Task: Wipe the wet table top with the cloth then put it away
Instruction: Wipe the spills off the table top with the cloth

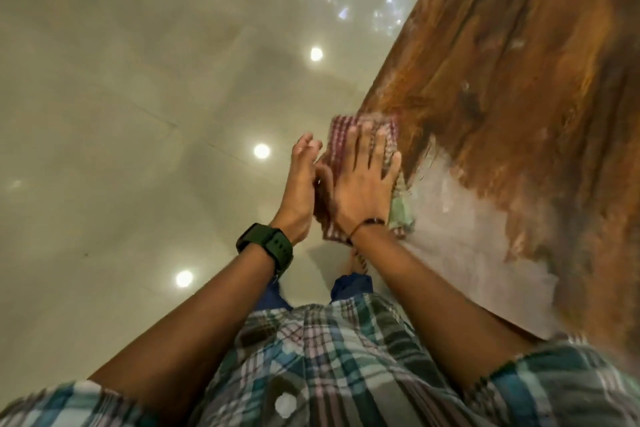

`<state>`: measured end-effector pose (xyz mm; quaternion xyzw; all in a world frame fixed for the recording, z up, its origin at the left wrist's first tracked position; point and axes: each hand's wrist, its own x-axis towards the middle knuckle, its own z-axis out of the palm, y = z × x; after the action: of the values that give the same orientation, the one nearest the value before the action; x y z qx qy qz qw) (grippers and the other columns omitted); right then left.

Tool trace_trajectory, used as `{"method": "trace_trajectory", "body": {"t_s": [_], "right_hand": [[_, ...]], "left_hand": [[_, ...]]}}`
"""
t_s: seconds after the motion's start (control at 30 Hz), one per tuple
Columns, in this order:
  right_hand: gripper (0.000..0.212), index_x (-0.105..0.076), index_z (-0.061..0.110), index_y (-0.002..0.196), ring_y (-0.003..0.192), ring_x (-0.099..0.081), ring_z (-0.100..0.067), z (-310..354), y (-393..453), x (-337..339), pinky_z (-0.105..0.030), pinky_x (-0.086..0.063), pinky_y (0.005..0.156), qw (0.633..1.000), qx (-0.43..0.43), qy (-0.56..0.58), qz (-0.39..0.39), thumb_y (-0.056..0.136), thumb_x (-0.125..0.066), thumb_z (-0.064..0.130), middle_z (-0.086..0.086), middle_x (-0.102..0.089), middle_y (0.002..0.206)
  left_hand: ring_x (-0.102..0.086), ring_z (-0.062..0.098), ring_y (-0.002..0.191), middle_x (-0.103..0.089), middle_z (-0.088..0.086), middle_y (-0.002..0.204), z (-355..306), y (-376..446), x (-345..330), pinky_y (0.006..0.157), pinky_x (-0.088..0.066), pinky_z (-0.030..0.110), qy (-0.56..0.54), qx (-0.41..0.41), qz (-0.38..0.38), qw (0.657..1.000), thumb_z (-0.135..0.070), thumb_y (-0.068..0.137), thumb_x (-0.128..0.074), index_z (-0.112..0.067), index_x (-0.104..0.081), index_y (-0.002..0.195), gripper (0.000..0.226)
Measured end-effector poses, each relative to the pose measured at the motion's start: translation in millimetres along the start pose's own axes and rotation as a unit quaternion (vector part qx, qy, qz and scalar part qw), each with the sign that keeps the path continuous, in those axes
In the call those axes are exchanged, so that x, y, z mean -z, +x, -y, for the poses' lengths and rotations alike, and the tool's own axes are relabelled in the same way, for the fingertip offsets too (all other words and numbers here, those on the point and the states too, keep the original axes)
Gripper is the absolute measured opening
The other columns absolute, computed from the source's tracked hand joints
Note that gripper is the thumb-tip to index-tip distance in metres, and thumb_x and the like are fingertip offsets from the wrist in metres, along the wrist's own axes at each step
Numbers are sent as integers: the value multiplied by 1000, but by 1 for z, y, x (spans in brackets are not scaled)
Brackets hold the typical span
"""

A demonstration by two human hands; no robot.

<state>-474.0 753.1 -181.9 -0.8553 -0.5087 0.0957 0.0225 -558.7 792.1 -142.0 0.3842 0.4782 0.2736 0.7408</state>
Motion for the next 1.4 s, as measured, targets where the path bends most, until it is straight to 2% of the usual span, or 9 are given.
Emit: {"method": "trace_trajectory", "body": {"t_s": [0.2, 0.3, 0.47, 0.6, 0.8, 1.0, 1.2, 1.3, 1.4], "right_hand": [[65, -6, 27, 149, 145, -1, -34, 0, -34, -9, -58, 2, 111, 999, 39, -11, 8, 90, -11, 54, -11, -6, 158], [66, -9, 31, 149, 146, -3, -31, 1, -28, -11, -56, 3, 111, 1000, 22, -12, 3, 91, -7, 61, -7, -8, 159], [73, -1, 33, 150, 146, 6, -28, -3, -3, -1, -56, 6, 111, 999, -39, -18, 16, 86, 10, 66, -3, 3, 159], [64, 1, 30, 151, 145, 12, -29, -23, 60, 8, -60, 7, 111, 992, -128, -7, 1, 96, -17, 56, -5, 10, 159], [65, 2, 22, 152, 144, 12, -32, -23, 111, 21, -62, 5, 111, 985, -174, 8, -2, 97, -17, 52, -7, 10, 159], [75, 9, 17, 149, 144, 10, -33, 22, -5, -1, -59, 13, 109, 999, -39, -9, 31, 88, 2, 58, -8, 13, 157], [72, -27, 16, 145, 140, -17, -31, 13, -54, -16, -61, -9, 108, 996, 75, -27, 32, 94, -2, 59, -10, -29, 153], [74, -5, 22, 151, 145, 0, -29, 6, -28, -5, -61, 3, 110, 996, 69, -34, 39, 90, 6, 61, -5, -2, 159], [68, 15, 28, 148, 144, 14, -27, -16, 24, 9, -57, 10, 110, 999, 8, -23, 42, 91, -2, 60, -1, 18, 157]], "left_hand": [[-44, -9, 107, -44, -7, 134, 2, -4, 13, 80, -38, 5, 155, -18, 106, 982, -30, 99, -33, -21, -33, 138, 40], [-42, 0, 117, -40, -4, 142, 1, 3, 23, 82, -37, 3, 178, -25, 118, 977, -33, 98, -33, -21, -32, 141, 44], [-44, -9, 107, -40, -12, 129, -2, 5, 25, 71, -37, -5, 176, 3, 167, 970, -32, 99, -28, -22, -28, 142, 44], [-35, 6, 128, -30, -4, 149, 7, 6, 26, 92, -35, 12, 143, 38, 162, 976, -50, 94, -32, -25, -20, 145, 58], [-39, 23, 132, -37, 7, 146, -7, 13, 30, 113, -24, 39, 53, 95, 132, 985, -48, 96, -22, -19, -16, 145, 57], [-63, 21, 93, -62, 16, 117, -14, 25, 39, 88, -47, 38, -63, 139, 92, 984, -55, 94, -22, -11, -10, 146, 69], [-51, 27, 116, -39, 22, 141, -12, 32, 41, 101, -39, 41, -93, 160, 71, 980, -60, 92, -24, -8, -20, 143, 73], [-59, 22, 96, -55, 19, 124, -12, 33, 39, 88, -46, 37, -69, 148, 80, 983, -55, 94, -24, -8, -24, 142, 67], [-56, 26, 109, -60, 17, 118, -13, 32, 38, 107, -33, 41, -30, 141, 87, 986, -49, 96, -23, -8, -23, 143, 62]]}}
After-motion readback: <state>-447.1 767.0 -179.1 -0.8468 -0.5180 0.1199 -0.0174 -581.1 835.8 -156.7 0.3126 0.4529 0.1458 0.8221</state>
